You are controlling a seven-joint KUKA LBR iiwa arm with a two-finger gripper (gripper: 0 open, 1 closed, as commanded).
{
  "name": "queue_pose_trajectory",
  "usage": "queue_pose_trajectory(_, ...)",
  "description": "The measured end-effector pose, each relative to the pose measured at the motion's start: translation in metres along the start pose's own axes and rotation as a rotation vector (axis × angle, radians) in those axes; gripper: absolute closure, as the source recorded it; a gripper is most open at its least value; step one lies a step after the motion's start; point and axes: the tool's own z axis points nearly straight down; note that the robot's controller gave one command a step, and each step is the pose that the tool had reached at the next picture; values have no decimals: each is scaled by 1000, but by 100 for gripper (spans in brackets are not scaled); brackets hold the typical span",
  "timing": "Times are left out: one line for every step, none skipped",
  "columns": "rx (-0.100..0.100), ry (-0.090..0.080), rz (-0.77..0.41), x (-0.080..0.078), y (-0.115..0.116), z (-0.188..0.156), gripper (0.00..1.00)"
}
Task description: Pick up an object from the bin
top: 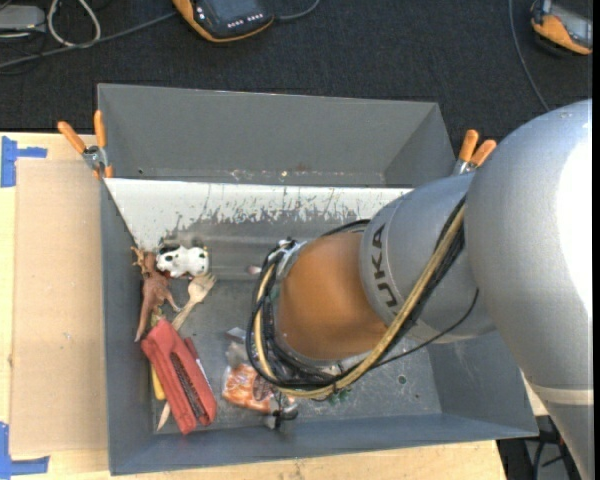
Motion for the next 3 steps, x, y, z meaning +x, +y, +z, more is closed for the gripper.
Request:
queue_pose_trajectory(-5,16,76,3,-22,-1,100)
queue_pose_trajectory(-5,16,77,3,-22,-1,100)
queue_pose_trajectory(-4,12,-19,21,-31,-72,100)
